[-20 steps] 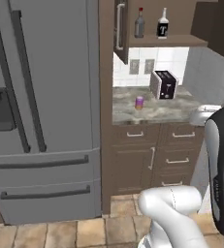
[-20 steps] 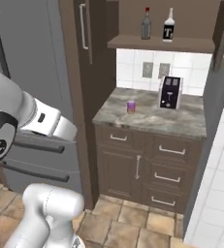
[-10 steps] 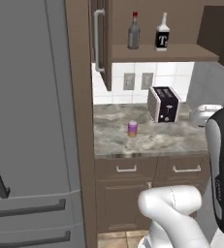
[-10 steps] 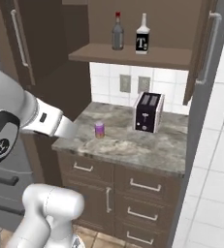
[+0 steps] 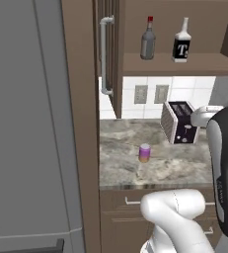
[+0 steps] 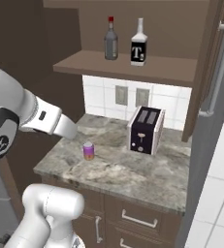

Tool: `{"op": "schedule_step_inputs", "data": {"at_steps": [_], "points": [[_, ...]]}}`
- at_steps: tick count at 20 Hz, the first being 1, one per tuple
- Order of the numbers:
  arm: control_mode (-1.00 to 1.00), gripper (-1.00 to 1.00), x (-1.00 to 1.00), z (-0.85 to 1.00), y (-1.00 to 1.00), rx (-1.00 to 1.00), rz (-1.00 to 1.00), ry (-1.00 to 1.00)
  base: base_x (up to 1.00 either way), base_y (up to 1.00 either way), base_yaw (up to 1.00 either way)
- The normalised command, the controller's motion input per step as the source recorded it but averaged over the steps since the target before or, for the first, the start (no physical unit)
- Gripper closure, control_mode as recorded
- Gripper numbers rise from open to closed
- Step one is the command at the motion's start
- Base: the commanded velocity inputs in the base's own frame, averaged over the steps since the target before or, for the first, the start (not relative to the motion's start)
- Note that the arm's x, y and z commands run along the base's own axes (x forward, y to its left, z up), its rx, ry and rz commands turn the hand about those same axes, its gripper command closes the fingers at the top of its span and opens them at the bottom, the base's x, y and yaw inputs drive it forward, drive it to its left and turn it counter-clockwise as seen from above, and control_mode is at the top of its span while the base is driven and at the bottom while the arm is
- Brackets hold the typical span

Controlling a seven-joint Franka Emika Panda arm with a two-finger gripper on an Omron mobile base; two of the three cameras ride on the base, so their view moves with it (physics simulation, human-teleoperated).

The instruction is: Sort all alcoholic drinks to one cabinet, and non-alcoholic drinks to the other.

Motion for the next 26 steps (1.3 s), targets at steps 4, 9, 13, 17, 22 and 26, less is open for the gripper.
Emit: {"op": "schedule_step_inputs", "data": {"at_steps": [4,9,13,17,22,26], "points": [[1.00,-1.00,0.00,0.00,0.00,0.00,0.00,0.00,0.31,-0.18,0.01],[-1.00,-1.00,0.07,-0.09,-0.02,0.00,0.00,0.00,0.19,-0.06,0.00],[-1.00,-1.00,0.25,-0.85,-0.07,0.07,0.08,0.08,0.00,0.00,0.00],[-1.00,-1.00,0.62,-1.00,0.01,0.03,0.17,0.10,0.00,0.00,0.00],[-1.00,-1.00,0.58,-0.85,0.24,0.00,0.18,0.03,0.00,0.00,0.00],[-1.00,-1.00,0.34,-0.57,0.49,-0.01,0.06,0.01,0.00,0.00,0.00]]}}
